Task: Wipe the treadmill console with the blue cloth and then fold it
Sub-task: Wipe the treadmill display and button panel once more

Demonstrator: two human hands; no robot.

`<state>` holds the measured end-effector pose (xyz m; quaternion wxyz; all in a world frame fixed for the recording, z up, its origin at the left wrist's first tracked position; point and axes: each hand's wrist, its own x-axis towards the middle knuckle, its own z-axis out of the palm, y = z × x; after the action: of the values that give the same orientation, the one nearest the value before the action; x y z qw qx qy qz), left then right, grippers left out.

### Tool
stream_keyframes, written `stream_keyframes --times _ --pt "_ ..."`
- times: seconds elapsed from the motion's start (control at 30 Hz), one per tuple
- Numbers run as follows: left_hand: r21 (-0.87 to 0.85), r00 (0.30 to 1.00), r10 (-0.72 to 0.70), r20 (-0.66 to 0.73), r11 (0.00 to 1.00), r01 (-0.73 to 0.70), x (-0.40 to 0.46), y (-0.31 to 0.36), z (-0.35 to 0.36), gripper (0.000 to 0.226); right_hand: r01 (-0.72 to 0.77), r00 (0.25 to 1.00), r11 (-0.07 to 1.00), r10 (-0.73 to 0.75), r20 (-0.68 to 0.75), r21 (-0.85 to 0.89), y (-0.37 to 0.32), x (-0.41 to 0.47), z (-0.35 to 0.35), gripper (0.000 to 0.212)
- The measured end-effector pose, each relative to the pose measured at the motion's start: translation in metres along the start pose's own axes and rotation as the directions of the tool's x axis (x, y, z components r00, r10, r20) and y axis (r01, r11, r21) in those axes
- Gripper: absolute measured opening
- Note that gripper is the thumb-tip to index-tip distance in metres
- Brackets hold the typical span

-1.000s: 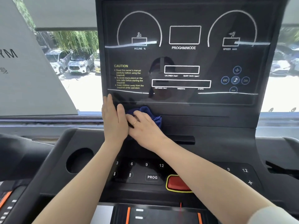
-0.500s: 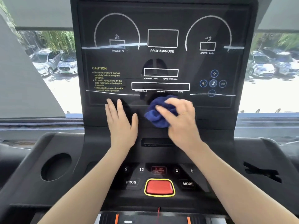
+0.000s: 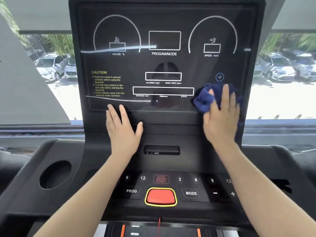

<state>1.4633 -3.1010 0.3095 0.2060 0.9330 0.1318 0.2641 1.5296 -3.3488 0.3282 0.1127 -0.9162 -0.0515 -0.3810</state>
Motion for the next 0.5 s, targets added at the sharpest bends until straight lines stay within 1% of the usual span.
stream_keyframes --times 0.03,0.07,0.1,0.13,0.17,0.2,0.23,0.27,0.3,0.33,0.37,0.43,0.5 --pt "-0.005 1.000 -0.009 -0.003 1.000 0.009 -0.001 0.003 0.001 0.075 0.057 0.998 0.997 -0.057 0.007 0.048 -0.013 -0.006 0.003 0.053" --pt "-0.014 1.000 -0.018 -0.006 1.000 0.017 -0.002 0.007 0.002 0.073 0.183 0.982 0.979 -0.186 0.026 0.091 -0.025 -0.014 0.007 0.054" --pt "-0.020 1.000 -0.021 -0.008 1.000 0.021 -0.004 0.010 0.004 0.072 0.344 0.934 0.930 -0.354 0.058 0.128 -0.033 -0.020 0.008 0.054" --pt "-0.023 1.000 -0.017 -0.010 1.000 0.017 -0.007 0.013 0.005 0.072 0.487 0.860 0.861 -0.502 0.089 0.148 -0.034 -0.021 0.009 0.052" --pt "-0.024 1.000 -0.005 -0.011 1.000 0.005 -0.009 0.016 0.008 0.073 0.587 0.791 0.797 -0.602 0.107 0.139 -0.027 -0.014 0.010 0.049" --pt "-0.023 1.000 0.007 -0.009 1.000 -0.008 -0.012 0.019 0.010 0.075 0.642 0.751 0.759 -0.651 0.109 0.109 -0.017 -0.004 0.009 0.046" --pt "-0.022 1.000 0.013 0.000 1.000 -0.013 -0.014 0.023 0.012 0.078 0.650 0.750 0.757 -0.654 0.100 0.070 -0.004 0.005 0.007 0.044" --pt "-0.021 1.000 0.009 0.016 1.000 -0.008 -0.016 0.026 0.015 0.082 0.612 0.786 0.790 -0.613 0.087 0.039 0.009 0.012 0.005 0.043" --pt "-0.020 1.000 -0.006 0.029 1.000 0.006 -0.016 0.031 0.016 0.086 0.541 0.838 0.841 -0.541 0.068 0.026 0.023 0.017 0.002 0.042" --pt "-0.026 0.999 -0.025 0.031 0.999 0.026 -0.016 0.034 0.018 0.089 0.467 0.882 0.883 -0.468 0.050 0.039 0.037 0.019 0.000 0.042" --pt "-0.038 0.999 -0.046 0.025 0.998 0.047 -0.015 0.037 0.020 0.091 0.415 0.907 0.906 -0.419 0.038 0.076 0.051 0.017 -0.002 0.042" --pt "-0.056 0.997 -0.071 0.007 0.996 0.072 -0.014 0.040 0.022 0.092 0.392 0.913 0.902 -0.406 0.044 0.182 0.078 0.004 -0.003 0.042" --pt "-0.058 0.997 -0.078 -0.009 0.995 0.077 -0.014 0.041 0.024 0.092 0.410 0.888 0.873 -0.448 0.104 0.265 0.100 -0.016 -0.004 0.041"
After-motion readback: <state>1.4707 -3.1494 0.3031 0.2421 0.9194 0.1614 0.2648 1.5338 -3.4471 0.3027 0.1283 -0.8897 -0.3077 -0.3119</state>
